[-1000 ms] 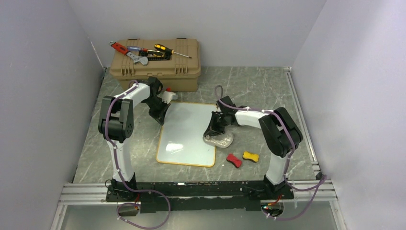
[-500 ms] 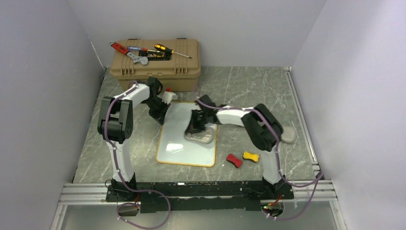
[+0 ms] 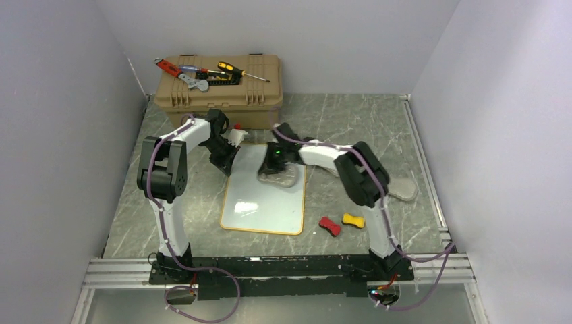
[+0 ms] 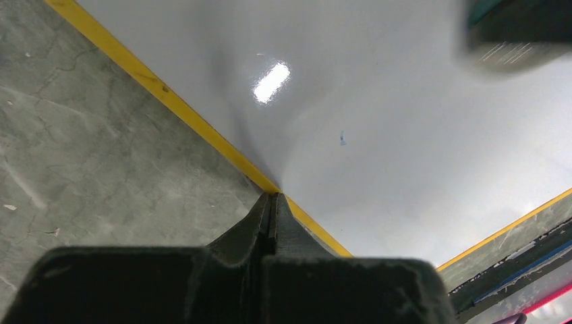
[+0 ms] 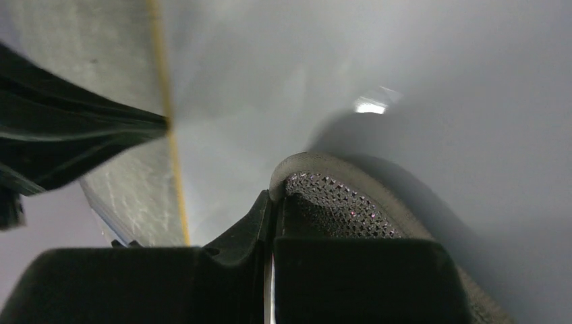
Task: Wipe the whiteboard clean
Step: Erase the whiteboard at the center of the board.
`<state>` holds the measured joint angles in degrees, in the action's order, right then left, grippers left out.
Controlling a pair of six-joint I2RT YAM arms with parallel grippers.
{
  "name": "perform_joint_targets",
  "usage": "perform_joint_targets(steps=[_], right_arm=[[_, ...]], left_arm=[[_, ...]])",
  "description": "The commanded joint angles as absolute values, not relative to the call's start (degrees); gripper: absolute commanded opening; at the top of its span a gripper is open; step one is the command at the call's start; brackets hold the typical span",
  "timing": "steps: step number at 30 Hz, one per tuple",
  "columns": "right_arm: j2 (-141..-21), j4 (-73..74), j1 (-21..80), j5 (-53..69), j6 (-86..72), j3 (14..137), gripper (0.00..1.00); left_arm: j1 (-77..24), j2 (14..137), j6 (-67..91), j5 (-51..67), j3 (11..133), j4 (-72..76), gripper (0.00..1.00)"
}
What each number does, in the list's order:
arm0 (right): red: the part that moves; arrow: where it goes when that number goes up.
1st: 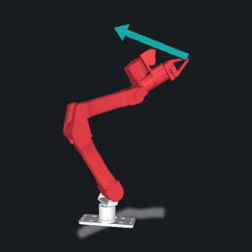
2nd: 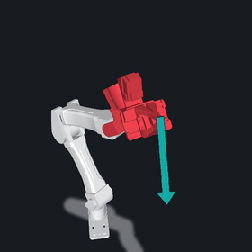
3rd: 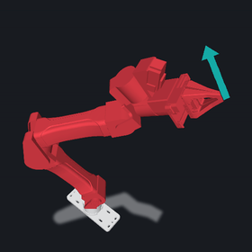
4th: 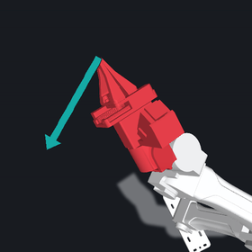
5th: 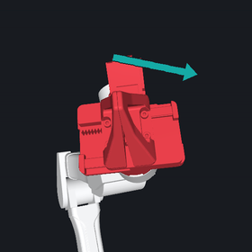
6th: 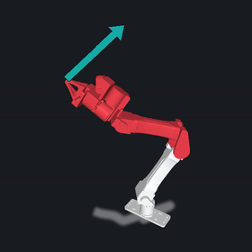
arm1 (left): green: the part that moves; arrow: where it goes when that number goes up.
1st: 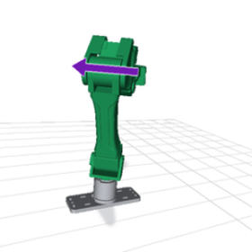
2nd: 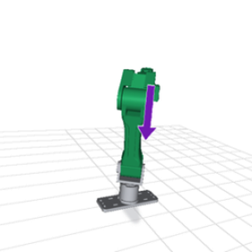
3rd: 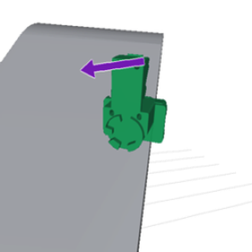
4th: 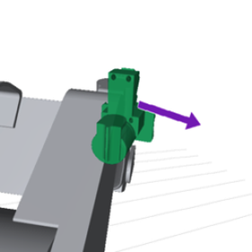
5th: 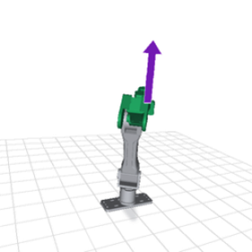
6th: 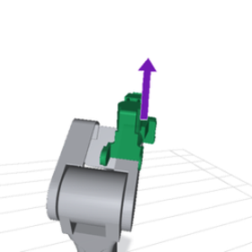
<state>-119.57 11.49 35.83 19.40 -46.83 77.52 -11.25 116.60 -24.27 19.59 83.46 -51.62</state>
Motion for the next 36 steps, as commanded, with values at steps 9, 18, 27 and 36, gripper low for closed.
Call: perform_joint_targets(steps=[9,18,27,36], right_arm=[[-119.41,12.4,36.32,15.59,-44.27,68.48,0.0],[-105.03,10.91,35.9,17.14,-39.9,48.16,0.0],[-124.53,11.38,52.94,19.76,-42.48,77.19,0.0],[-106.3,7.96,37.76,14.68,-41.35,54.75,0.0]], left_arm=[[-12.52,118.67,-26.97,17.72,79.9,-47.76,0.0],[-12.57,118.12,-27.66,17.67,78.9,-47.09,0.0],[-12.49,118.48,-27.06,17.63,78.32,-46.39,0.0],[-12.41,116.97,-27.64,16.17,77.86,-45.9,0.0]])
